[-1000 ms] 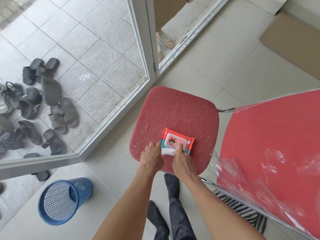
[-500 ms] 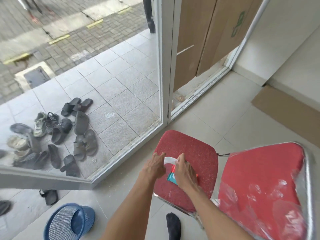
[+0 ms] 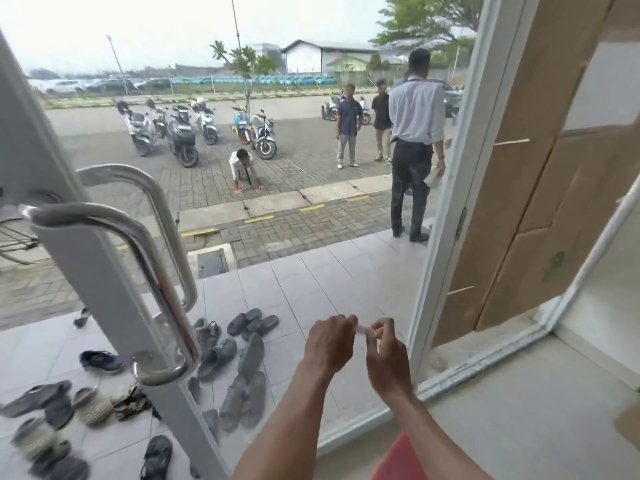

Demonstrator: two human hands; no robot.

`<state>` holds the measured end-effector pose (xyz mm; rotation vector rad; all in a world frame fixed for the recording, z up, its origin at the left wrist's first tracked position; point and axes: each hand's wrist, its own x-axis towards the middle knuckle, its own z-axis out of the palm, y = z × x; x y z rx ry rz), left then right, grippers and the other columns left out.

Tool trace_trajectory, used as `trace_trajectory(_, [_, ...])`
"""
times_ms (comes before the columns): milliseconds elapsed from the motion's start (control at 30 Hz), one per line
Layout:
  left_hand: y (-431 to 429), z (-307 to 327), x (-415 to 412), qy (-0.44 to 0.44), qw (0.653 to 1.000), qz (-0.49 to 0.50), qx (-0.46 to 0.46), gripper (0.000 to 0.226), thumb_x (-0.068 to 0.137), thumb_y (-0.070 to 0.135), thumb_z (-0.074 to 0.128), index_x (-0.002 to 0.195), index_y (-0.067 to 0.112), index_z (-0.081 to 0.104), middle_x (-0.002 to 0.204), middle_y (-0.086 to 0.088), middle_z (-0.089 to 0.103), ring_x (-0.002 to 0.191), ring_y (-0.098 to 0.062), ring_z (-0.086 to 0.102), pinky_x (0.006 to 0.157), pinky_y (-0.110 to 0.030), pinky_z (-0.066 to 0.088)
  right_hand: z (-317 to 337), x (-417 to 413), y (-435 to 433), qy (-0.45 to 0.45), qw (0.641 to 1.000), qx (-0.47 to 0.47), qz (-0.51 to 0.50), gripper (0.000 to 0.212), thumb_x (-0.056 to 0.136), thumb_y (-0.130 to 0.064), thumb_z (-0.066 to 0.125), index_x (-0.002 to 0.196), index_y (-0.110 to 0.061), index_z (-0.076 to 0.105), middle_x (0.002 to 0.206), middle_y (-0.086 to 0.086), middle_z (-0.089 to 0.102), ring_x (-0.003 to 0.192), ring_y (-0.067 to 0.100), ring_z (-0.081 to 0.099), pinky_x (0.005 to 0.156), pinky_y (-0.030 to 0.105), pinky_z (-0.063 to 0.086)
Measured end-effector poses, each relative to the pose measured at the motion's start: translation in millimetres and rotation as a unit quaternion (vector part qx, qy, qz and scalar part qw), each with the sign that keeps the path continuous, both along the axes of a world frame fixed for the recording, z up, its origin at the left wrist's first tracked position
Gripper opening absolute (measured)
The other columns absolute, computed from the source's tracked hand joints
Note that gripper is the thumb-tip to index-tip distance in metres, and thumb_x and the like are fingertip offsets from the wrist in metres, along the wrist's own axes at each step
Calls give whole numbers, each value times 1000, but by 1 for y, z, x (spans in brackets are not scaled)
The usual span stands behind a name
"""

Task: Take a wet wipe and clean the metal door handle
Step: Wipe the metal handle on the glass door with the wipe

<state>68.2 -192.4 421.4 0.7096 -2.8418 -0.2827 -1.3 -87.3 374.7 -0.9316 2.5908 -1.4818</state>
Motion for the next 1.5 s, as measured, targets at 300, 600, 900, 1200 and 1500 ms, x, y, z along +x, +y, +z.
trace_trajectory(300, [-85, 171, 103, 177, 981, 54, -63, 24, 100, 22, 35, 110, 22, 57, 103, -9, 73, 91, -30, 70, 71, -40, 56, 187, 82, -109, 6, 970, -224, 88, 17, 96, -34, 64, 104, -19, 60, 81, -15, 65, 76, 6, 65, 65, 5, 41])
trace_trajectory(600, [-128, 254, 211, 315, 932, 171, 59, 25, 99, 23, 42, 97, 11, 64, 96, -11, 69, 91, -28, 66, 79, -38, 53, 280, 167, -170, 40, 962, -218, 160, 21, 80, -24, 80, 93, -9, 75, 82, 3, 75, 72, 13, 62, 65, 21, 35])
trace_trajectory(900, [-139, 276, 272, 470, 831, 158, 252, 24, 97, 6, 50, 79, 7, 67, 75, -12, 63, 70, -24, 62, 57, -27, 53, 312, 201, -193, -126, 922, -268, 249, 5, 80, -17, 80, 84, -13, 79, 69, -3, 73, 63, 11, 66, 69, 34, 55])
trace_trajectory(1200, [-143, 278, 281, 560, 750, 152, 317, 27, 88, 38, 64, 92, 12, 68, 78, -10, 64, 83, -40, 69, 77, -60, 57, 337, 213, -198, -214, 877, -269, 336, 4, 87, 1, 72, 89, -1, 68, 80, 16, 73, 64, 23, 71, 56, 27, 59])
trace_trajectory(1500, [-139, 275, 288, 527, 776, 135, 318, 51, 80, 40, 79, 117, 12, 59, 108, -13, 70, 84, -23, 75, 63, -31, 60, 338, 205, -203, -97, 911, -234, 325, 29, 70, -15, 90, 94, -10, 75, 78, 7, 76, 62, 13, 71, 63, 26, 61])
